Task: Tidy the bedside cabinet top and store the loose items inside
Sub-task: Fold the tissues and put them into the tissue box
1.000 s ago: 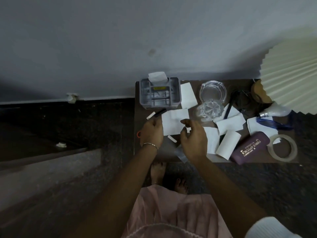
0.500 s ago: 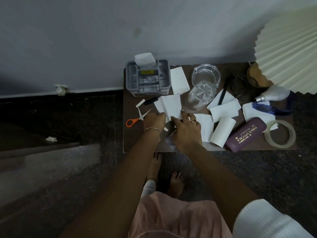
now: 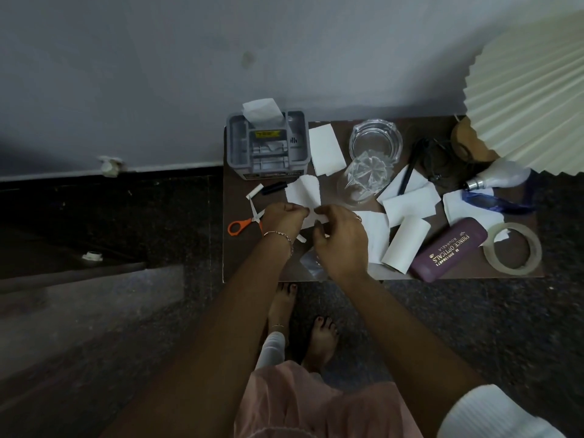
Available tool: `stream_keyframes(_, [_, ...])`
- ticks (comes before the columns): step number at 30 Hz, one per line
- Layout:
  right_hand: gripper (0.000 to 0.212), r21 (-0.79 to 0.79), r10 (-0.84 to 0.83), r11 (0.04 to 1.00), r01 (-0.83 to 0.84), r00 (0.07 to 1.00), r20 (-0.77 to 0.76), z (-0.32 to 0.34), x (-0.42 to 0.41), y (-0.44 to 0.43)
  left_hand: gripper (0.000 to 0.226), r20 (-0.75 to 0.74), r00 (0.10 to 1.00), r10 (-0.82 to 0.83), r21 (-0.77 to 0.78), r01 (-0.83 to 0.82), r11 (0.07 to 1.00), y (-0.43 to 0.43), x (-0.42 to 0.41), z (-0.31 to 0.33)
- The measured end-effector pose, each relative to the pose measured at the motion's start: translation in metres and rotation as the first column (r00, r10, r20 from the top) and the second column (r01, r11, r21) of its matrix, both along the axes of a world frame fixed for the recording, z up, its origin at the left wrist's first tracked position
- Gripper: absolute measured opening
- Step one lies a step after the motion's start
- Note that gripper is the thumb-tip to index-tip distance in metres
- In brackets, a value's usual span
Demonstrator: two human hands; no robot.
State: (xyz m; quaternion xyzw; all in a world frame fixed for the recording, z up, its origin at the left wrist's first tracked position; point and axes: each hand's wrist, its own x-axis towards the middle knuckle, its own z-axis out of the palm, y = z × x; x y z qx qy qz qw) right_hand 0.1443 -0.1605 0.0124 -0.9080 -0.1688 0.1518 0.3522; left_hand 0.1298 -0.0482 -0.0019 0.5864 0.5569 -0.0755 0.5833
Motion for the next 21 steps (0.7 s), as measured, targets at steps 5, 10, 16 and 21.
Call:
stream_keyframes(5, [0.028, 0.050, 0.075, 0.996, -0.074, 0.997, -0.019, -0.001, 0.002, 0.000, 0.020, 0.112, 0.977, 0.182, -0.269, -0.146, 0.952, 0.000, 0.001, 0.009])
stream_keyframes(10, [0.034, 0.117, 0.170, 0.981, -0.152, 0.972, -0.161, -0.003, 0.001, 0.001, 0.018, 0.135, 0.972, 0.194, -0.311, -0.145, 0.939, 0.000, -0.002, 0.007])
stream_keyframes(16, [0.029, 0.140, -0.127, 0.976, 0.169, 0.956, -0.266, -0.004, 0.003, 0.009, 0.012, 0.130, 0.971, 0.200, -0.316, -0.150, 0.937, 0.004, -0.005, 0.006])
stream_keyframes(21, [0.036, 0.221, -0.126, 0.904, 0.366, 0.723, -0.679, -0.004, 0.012, 0.021, 0.013, 0.192, 0.972, 0.134, -0.381, -0.052, 0.923, 0.005, -0.009, 0.021])
